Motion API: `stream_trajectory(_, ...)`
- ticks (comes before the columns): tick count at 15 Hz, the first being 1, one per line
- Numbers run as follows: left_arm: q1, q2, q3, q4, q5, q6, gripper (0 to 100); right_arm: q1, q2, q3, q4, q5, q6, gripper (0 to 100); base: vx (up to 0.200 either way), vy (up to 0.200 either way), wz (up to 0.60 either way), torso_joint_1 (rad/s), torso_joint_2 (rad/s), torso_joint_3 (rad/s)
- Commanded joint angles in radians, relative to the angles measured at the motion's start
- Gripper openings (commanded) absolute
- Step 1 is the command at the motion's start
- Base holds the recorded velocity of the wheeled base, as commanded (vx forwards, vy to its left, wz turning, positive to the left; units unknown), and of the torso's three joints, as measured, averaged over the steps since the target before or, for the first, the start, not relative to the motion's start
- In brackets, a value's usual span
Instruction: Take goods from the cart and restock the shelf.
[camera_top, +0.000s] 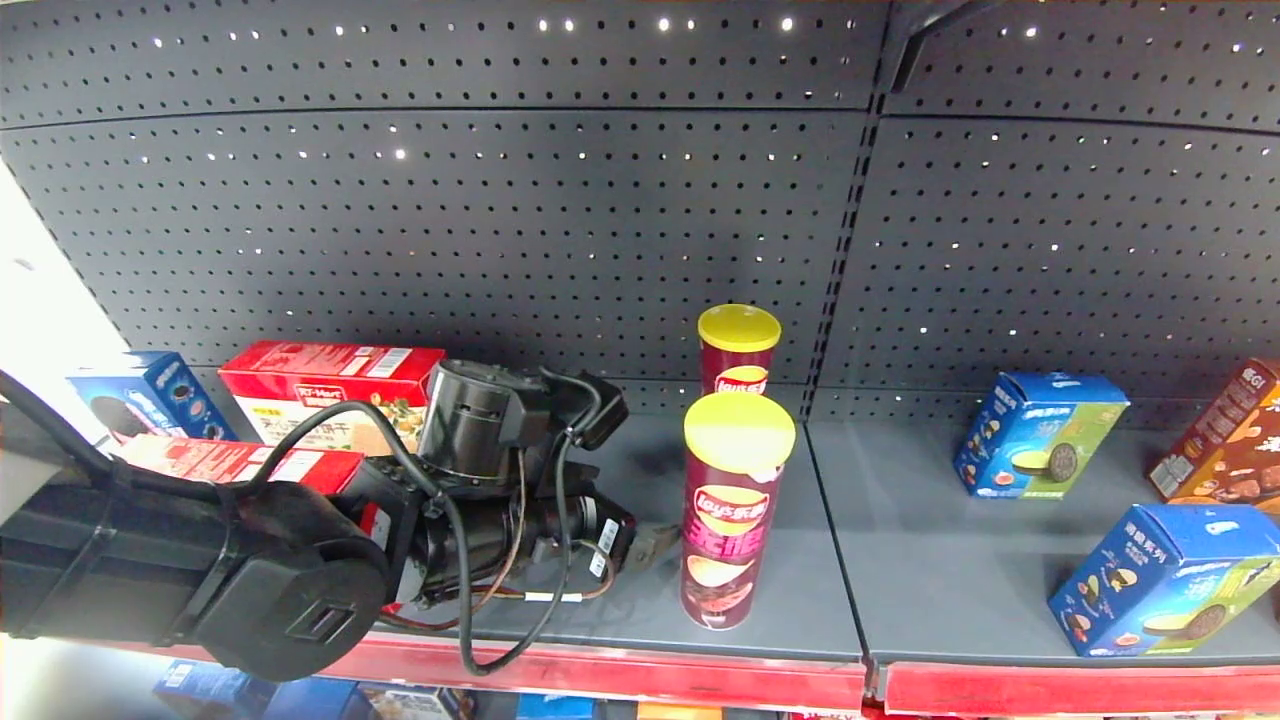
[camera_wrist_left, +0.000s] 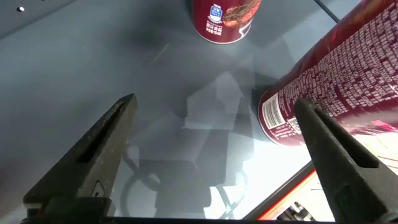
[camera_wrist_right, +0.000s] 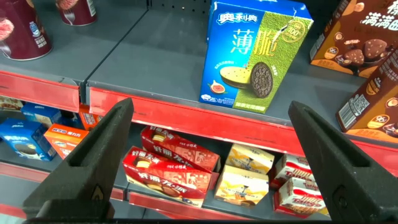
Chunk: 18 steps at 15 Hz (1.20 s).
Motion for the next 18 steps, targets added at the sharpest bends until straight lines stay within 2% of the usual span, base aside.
stream_trajectory(1, -0.001, -0.002, 0.000, -0.001, 0.001, 0.000, 100, 0.000, 0.001, 0.000, -0.001, 0.001, 0.000, 100, 0.000, 0.000, 0.00, 0.000, 0.00, 0.000)
stream_trajectory(13, -0.025, 0.008, 0.004, 0.001, 0.014, 0.000, 100, 0.000, 0.001, 0.000, -0.001, 0.001, 0.000, 100, 0.000, 0.000, 0.00, 0.000, 0.00, 0.000)
stream_trajectory(15, -0.010, 0.005, 0.003, 0.001, 0.025, -0.002, 100, 0.000, 0.001, 0.000, -0.001, 0.001, 0.000, 100, 0.000, 0.000, 0.00, 0.000, 0.00, 0.000)
stream_trajectory(18, 0.029, -0.053, -0.025, 0.001, 0.073, -0.026, 100, 0.000, 0.001, 0.000, -0.001, 0.001, 0.000, 100, 0.000, 0.000, 0.00, 0.000, 0.00, 0.000)
